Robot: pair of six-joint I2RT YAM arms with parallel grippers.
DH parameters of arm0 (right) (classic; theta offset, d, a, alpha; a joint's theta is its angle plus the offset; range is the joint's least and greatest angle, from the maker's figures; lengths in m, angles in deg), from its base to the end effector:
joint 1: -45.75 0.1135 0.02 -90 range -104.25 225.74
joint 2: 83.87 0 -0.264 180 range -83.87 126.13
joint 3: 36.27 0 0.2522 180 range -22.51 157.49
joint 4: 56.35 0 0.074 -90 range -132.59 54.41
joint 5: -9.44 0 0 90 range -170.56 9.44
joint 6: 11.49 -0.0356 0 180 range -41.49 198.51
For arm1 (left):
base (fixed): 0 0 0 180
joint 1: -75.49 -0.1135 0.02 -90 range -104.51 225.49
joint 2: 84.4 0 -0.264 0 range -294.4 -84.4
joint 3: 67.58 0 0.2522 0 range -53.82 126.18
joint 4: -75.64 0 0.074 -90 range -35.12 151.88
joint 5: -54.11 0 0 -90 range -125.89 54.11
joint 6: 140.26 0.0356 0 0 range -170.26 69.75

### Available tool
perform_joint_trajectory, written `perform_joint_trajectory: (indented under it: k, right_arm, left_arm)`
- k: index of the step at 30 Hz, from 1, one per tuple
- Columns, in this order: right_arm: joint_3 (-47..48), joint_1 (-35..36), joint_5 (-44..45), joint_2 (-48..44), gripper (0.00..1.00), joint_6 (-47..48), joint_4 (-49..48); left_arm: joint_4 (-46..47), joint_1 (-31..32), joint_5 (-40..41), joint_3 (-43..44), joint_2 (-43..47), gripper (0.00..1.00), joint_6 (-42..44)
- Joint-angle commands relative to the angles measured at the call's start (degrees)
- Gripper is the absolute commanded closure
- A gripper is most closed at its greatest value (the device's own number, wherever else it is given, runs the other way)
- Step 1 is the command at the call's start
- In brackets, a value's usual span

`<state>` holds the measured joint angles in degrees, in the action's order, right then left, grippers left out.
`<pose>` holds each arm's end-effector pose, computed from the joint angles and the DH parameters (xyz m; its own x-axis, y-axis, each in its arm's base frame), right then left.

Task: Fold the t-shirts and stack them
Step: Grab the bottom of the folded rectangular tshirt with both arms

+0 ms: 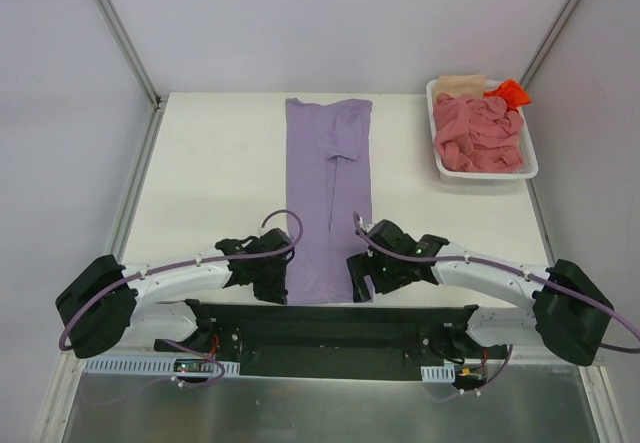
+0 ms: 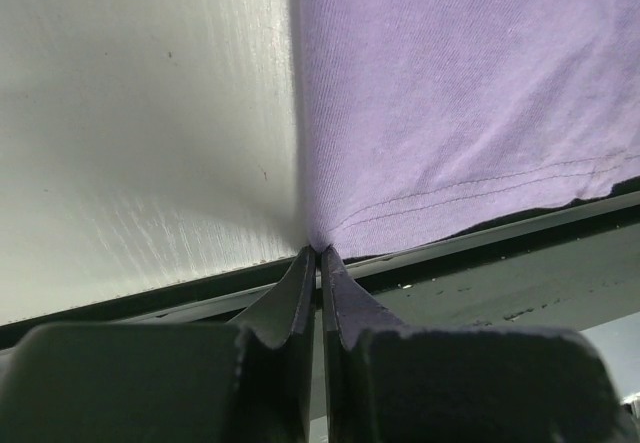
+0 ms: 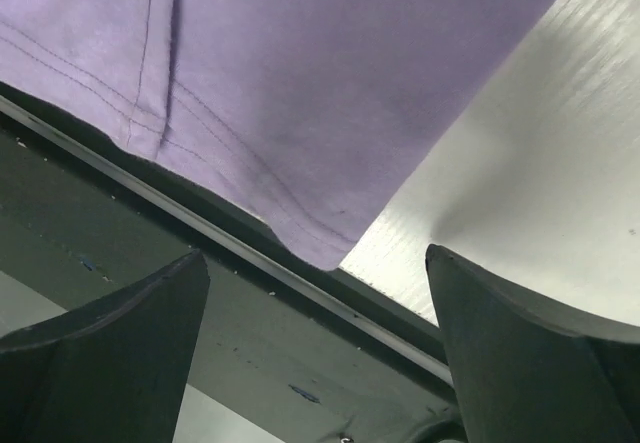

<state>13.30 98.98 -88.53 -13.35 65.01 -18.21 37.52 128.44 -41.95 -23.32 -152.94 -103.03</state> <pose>0.1299 0.1821 0.1785 -0.6945 -0.5432 -0.4717 -0.6930 0.6814 0.2356 0.1199 -0.1651 0.1585 -0.9784 -0.0180 -0.2058 0.0729 0.9020 -0.4255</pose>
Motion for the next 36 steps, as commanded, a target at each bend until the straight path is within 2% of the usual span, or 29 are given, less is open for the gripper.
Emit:
perform_joint_trajectory:
  k: [1, 4, 12, 16, 21, 23, 27, 32, 36]
  right_arm:
    - [0.0, 1.6, -0.9, 0.8, 0.11, -2.1, 1.1]
    - [1.2, 3.1, -0.6, 2.4, 0.26, -2.7, 0.9]
    - [1.5, 4.3, 3.8, 4.7, 0.41, -5.7, 2.2]
    - [1.9, 4.3, 4.6, 6.0, 0.53, -7.1, 2.4]
    - [1.8, 4.3, 4.7, 6.7, 0.80, -7.8, 5.0]
    - [0.7, 4.5, 5.5, 5.3, 0.99, -9.2, 5.8]
    - [-2.5, 5.6, 5.5, 1.5, 1.00, -11.1, 5.6]
    - [-5.8, 7.0, 0.8, -2.4, 1.00, -10.1, -2.8]
    - [-5.7, 9.0, 0.5, -6.4, 1.00, -9.7, -2.4]
  left_arm:
    - [-1.5, 0.8, 2.0, -1.5, 0.5, 1.00, -1.1]
    - [-1.4, 0.8, 1.8, -1.9, 0.1, 1.00, -1.8]
    - [-1.3, 0.8, 2.5, -3.3, 1.6, 1.00, -2.7]
    - [-1.1, 0.7, 2.5, -3.8, 1.6, 1.00, -2.7]
    - [-1.0, 0.8, 2.7, -4.2, 0.6, 1.00, -3.2]
    - [-1.0, 0.8, 2.6, -4.7, 1.0, 1.00, -3.6]
    - [-1.0, 0.8, 0.5, -6.9, 2.4, 1.00, -4.4]
    - [-1.0, 2.7, -1.8, -7.7, 5.4, 1.00, -3.1]
    - [-0.8, 3.9, -4.2, -8.2, 10.9, 1.00, -2.9]
